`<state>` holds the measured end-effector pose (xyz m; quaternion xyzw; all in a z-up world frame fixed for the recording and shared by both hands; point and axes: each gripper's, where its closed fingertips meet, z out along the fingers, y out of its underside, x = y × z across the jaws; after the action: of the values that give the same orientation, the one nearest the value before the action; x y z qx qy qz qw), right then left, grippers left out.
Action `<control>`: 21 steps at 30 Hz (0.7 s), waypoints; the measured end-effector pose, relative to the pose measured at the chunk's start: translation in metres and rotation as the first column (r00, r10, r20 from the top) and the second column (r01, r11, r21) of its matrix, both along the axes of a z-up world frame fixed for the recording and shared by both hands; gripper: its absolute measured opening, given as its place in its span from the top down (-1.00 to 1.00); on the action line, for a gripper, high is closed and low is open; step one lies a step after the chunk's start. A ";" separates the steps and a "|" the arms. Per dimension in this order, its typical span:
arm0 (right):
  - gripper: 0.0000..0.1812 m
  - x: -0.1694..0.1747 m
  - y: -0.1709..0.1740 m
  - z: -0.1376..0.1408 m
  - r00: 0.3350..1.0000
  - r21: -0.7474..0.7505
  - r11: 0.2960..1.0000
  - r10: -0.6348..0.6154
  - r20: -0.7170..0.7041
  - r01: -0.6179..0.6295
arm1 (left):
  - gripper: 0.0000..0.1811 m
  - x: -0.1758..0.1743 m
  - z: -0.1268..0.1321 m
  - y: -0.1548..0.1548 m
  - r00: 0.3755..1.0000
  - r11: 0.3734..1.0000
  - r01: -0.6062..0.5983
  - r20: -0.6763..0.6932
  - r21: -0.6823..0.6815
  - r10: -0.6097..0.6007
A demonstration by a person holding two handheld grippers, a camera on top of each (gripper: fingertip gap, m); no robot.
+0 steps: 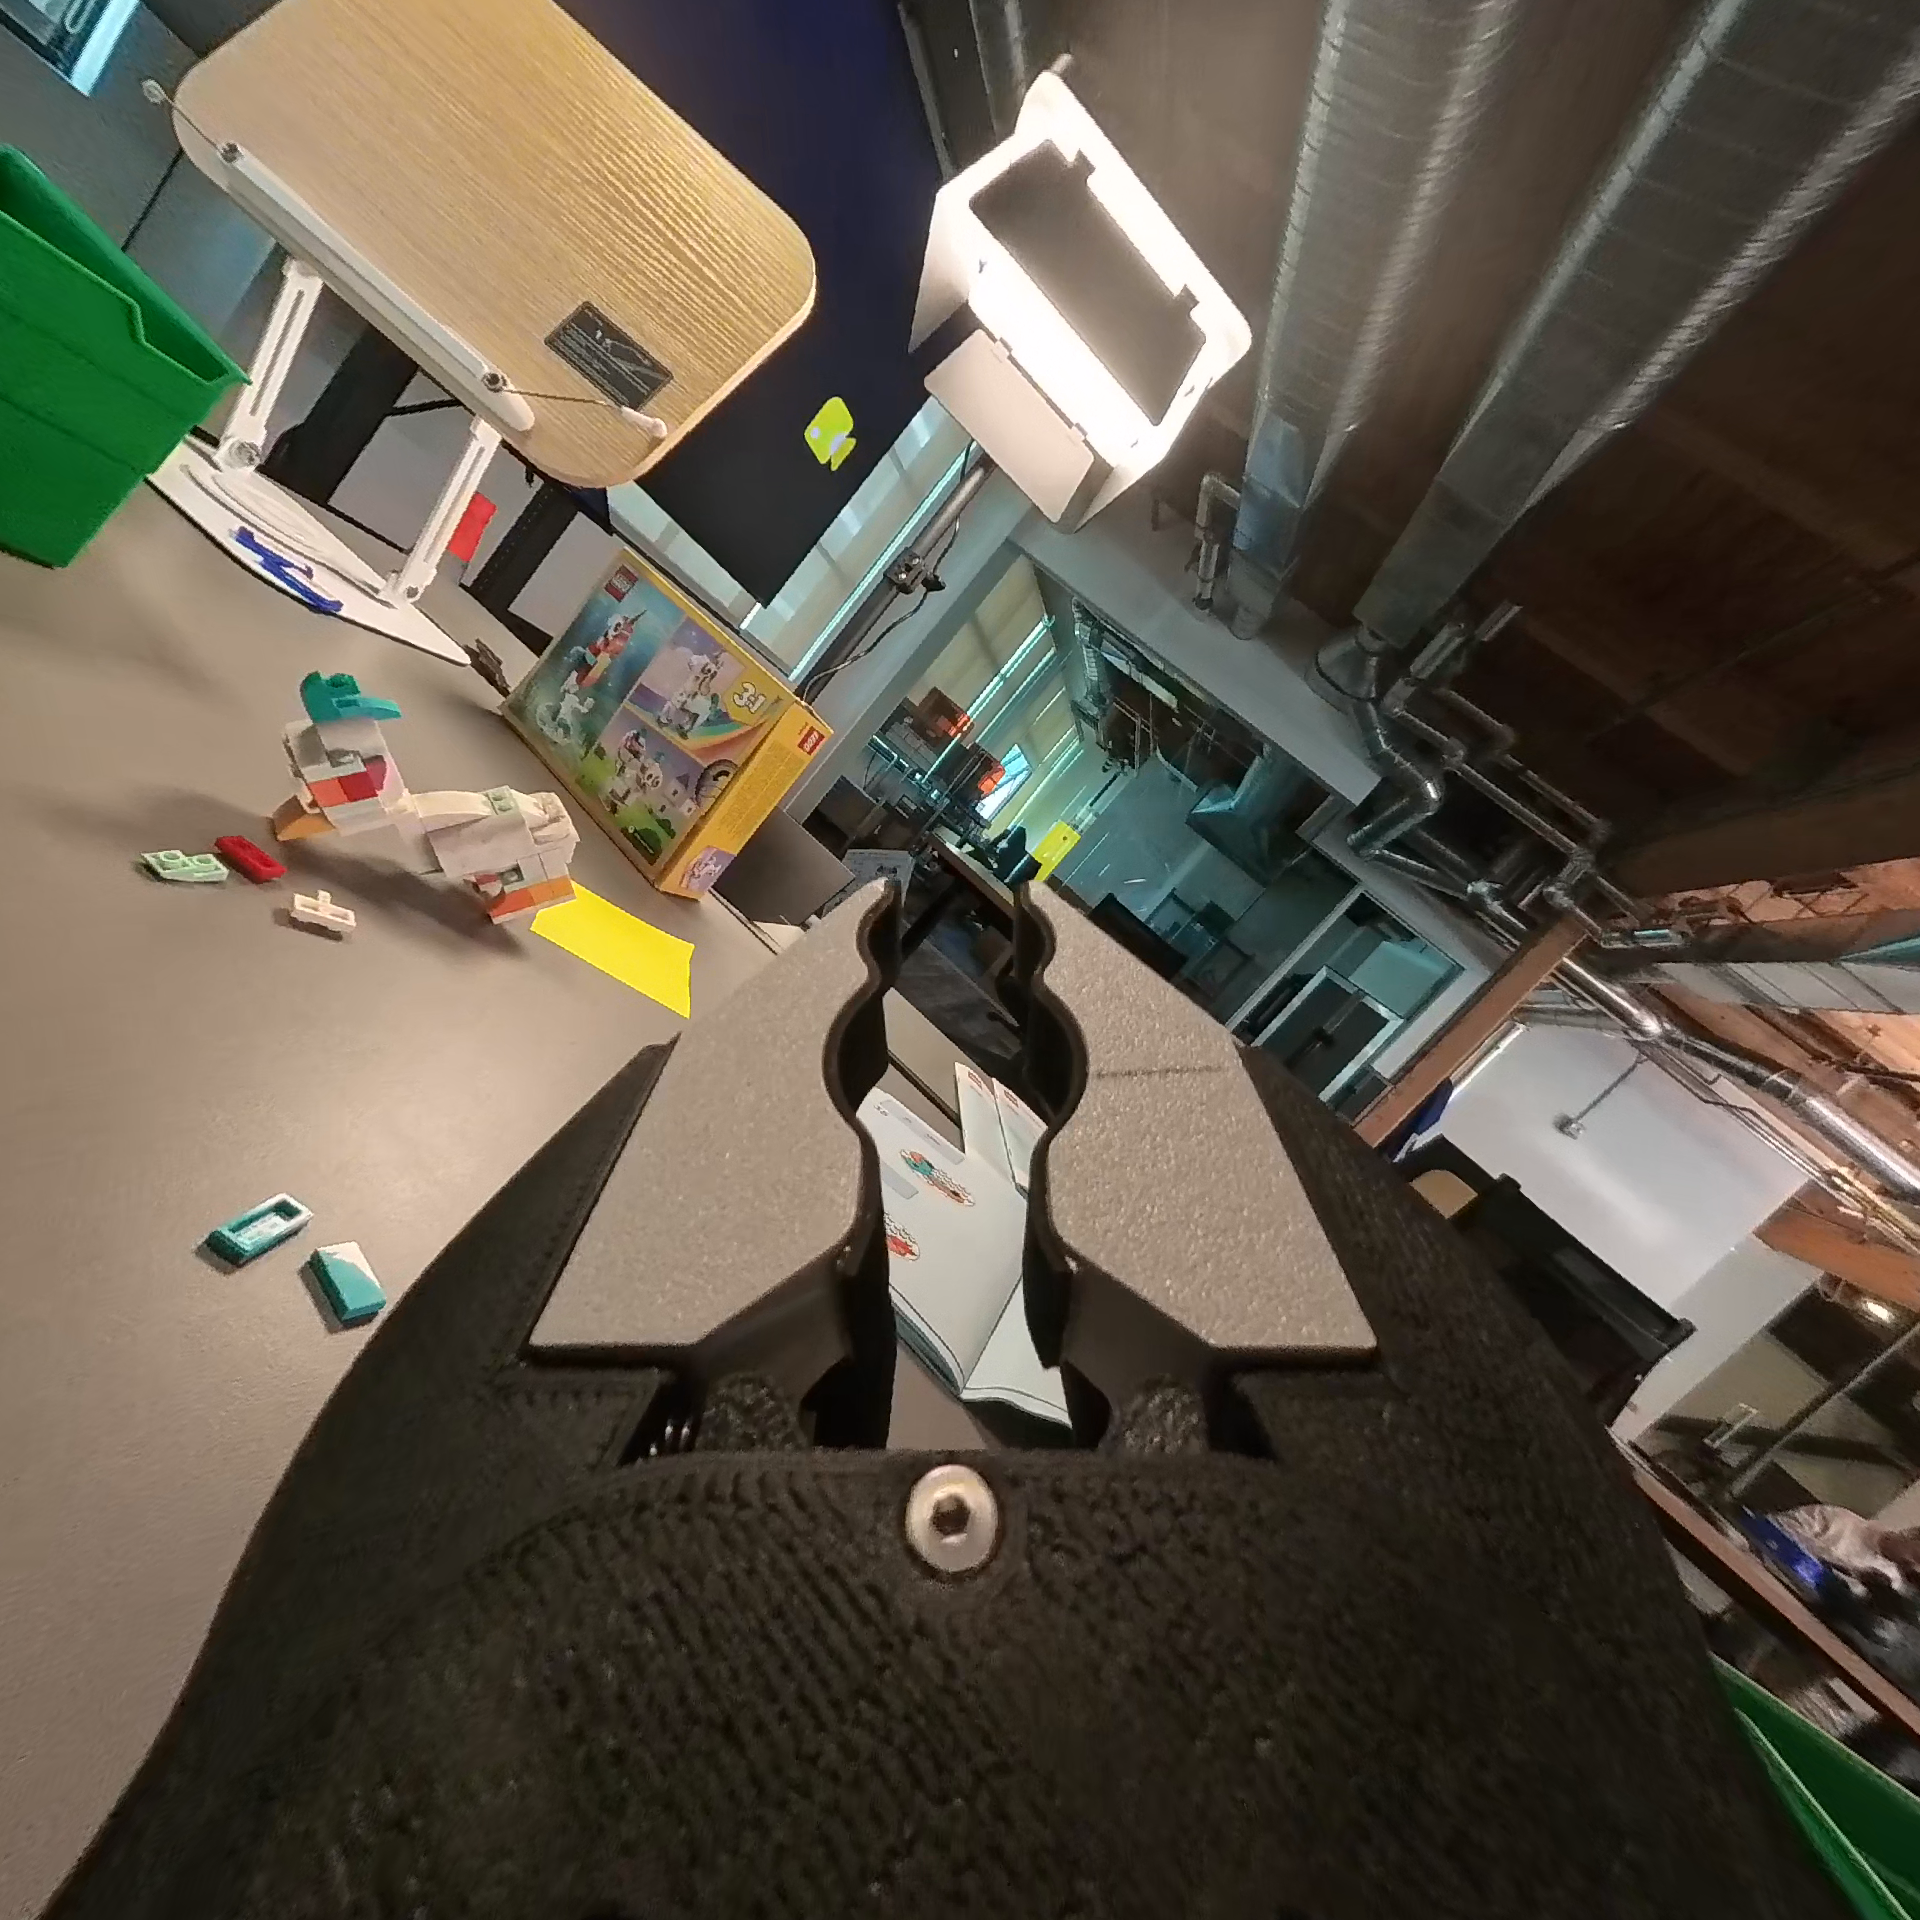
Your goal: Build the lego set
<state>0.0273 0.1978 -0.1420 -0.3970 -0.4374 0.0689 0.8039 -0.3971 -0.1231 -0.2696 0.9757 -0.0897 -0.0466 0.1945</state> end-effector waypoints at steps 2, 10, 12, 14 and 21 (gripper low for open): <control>0.79 0.000 -0.001 0.001 1.000 0.005 1.000 0.004 -0.003 -0.004 | 0.89 -0.003 0.023 0.014 0.999 0.998 0.025 -0.040 0.054 -0.023; 0.80 -0.006 -0.006 0.002 1.000 0.028 0.999 0.024 0.010 -0.024 | 0.89 0.065 0.126 0.129 0.951 0.904 0.310 -0.088 0.296 -0.297; 0.79 -0.009 -0.002 -0.004 0.999 -0.002 1.000 0.031 0.018 -0.031 | 0.89 0.127 0.121 0.153 0.894 0.849 0.397 0.061 0.349 -0.443; 0.79 -0.012 0.000 -0.011 0.999 -0.020 0.999 0.036 0.034 -0.035 | 0.90 0.178 0.104 0.166 0.811 0.797 0.492 0.150 0.350 -0.566; 0.80 -0.014 0.009 -0.022 0.999 -0.082 0.996 0.038 0.038 -0.034 | 0.90 0.263 0.015 0.191 0.660 0.699 0.675 0.232 0.235 -0.715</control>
<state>0.0129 0.2073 -0.1644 -0.4227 -0.4573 0.0932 0.7769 -0.1340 0.0678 -0.2542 0.8721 -0.4816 0.0284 0.0822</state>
